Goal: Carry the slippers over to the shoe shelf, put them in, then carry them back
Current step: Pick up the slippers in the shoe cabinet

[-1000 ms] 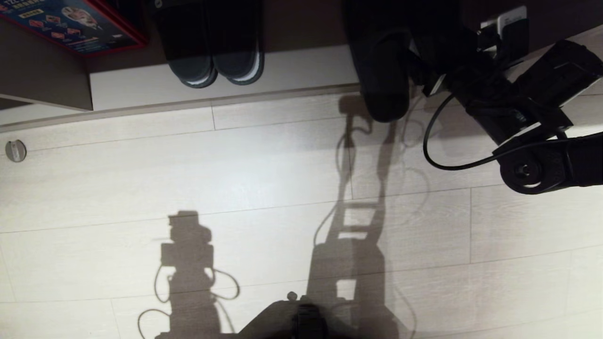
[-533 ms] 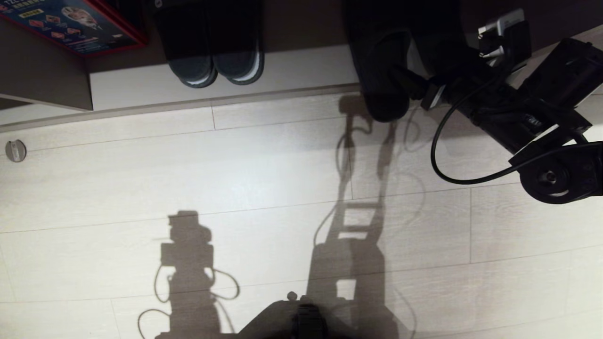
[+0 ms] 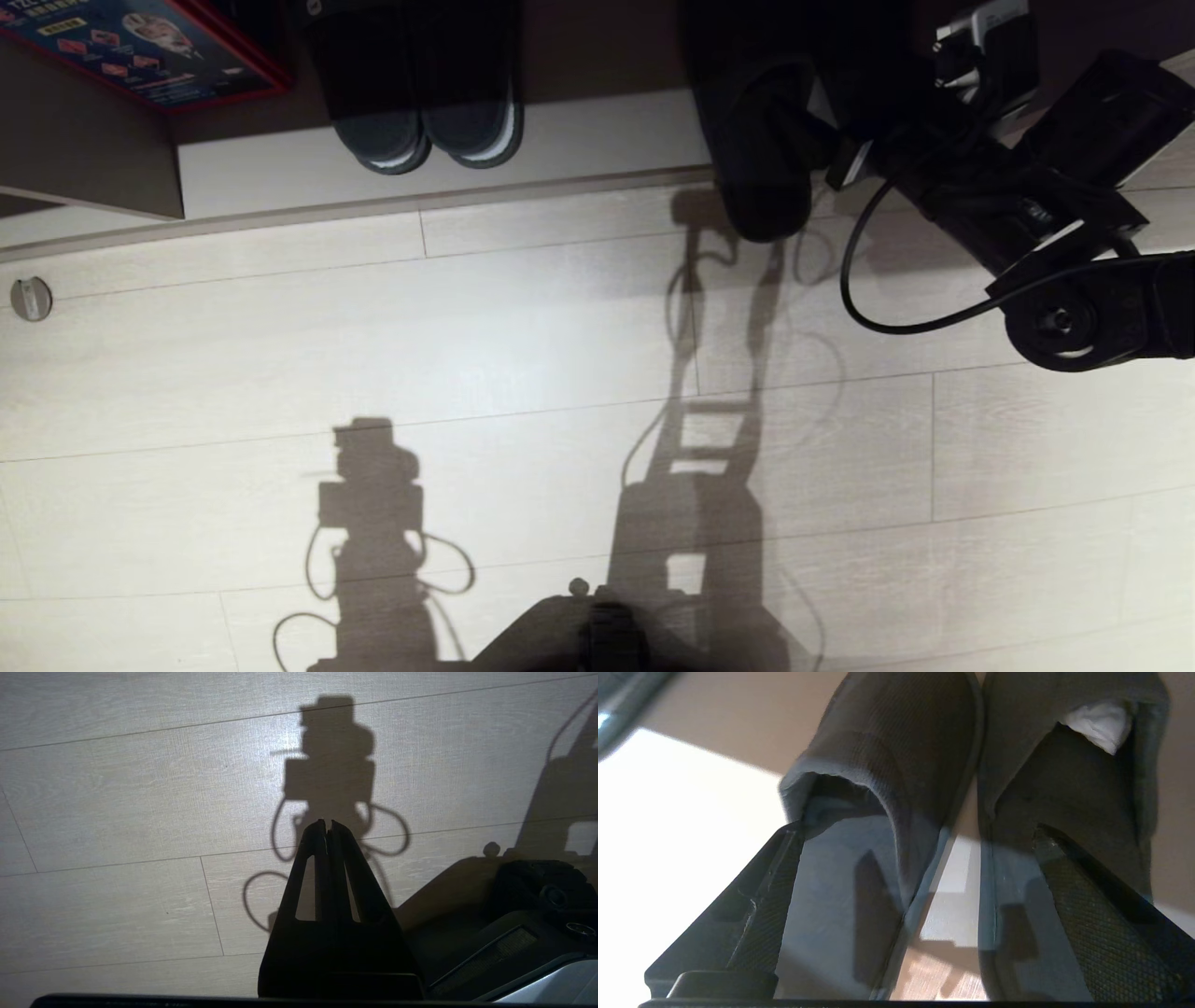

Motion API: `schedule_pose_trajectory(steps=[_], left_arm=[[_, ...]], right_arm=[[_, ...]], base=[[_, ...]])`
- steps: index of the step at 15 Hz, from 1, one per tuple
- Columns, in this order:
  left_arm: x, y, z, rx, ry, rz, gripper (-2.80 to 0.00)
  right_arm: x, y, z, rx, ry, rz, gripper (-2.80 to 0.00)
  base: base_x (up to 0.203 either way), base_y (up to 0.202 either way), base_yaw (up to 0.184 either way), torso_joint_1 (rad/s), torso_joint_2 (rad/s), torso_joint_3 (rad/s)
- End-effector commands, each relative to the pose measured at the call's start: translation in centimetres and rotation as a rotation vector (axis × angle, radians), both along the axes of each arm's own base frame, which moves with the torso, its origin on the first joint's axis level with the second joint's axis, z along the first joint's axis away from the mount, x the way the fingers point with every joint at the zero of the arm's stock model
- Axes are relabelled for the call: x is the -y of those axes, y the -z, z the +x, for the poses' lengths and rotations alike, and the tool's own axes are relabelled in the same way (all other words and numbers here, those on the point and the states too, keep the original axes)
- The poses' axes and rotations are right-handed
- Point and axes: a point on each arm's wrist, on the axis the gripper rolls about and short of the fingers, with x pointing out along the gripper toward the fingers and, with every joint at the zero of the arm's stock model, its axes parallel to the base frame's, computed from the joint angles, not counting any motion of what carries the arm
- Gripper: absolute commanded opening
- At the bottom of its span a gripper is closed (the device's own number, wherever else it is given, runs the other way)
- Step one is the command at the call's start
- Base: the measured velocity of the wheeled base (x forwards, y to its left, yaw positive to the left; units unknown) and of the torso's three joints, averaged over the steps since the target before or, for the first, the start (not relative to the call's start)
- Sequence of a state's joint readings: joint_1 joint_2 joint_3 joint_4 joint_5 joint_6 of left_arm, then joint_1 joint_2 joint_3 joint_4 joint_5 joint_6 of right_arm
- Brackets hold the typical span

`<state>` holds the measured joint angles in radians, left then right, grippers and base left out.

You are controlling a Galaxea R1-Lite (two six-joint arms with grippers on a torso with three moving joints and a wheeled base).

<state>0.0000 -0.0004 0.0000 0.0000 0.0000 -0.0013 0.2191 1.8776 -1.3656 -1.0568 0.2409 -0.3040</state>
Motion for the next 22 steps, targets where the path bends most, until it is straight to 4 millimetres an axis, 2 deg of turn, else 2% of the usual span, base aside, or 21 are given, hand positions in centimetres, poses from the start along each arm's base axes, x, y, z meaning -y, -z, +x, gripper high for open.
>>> schedule_pose_trajectory(steps=[1,12,22], left_arm=[[0.0,0.0,0.0,0.001,0.0,0.0,-2.8],[0.0,0.0,0.0,0.0,0.0,0.0,-2.8],[0.0,0.0,0.0,0.0,0.0,0.0,-2.8]], right_arm=[[-0.3,0.6,1.3,0.0,0.001,-0.005,0.0],[-1.1,-0.2,5.6,0.099,0.007,0.013,0.0],[-1.3,-0.3,7.3,0.129,-0.01,0.018,0.0]], base=[[0.0,0.0,0.0,0.0,0.0,0.0],[0.0,0.0,0.0,0.0,0.0,0.0],[0.0,0.0,0.0,0.0,0.0,0.0]])
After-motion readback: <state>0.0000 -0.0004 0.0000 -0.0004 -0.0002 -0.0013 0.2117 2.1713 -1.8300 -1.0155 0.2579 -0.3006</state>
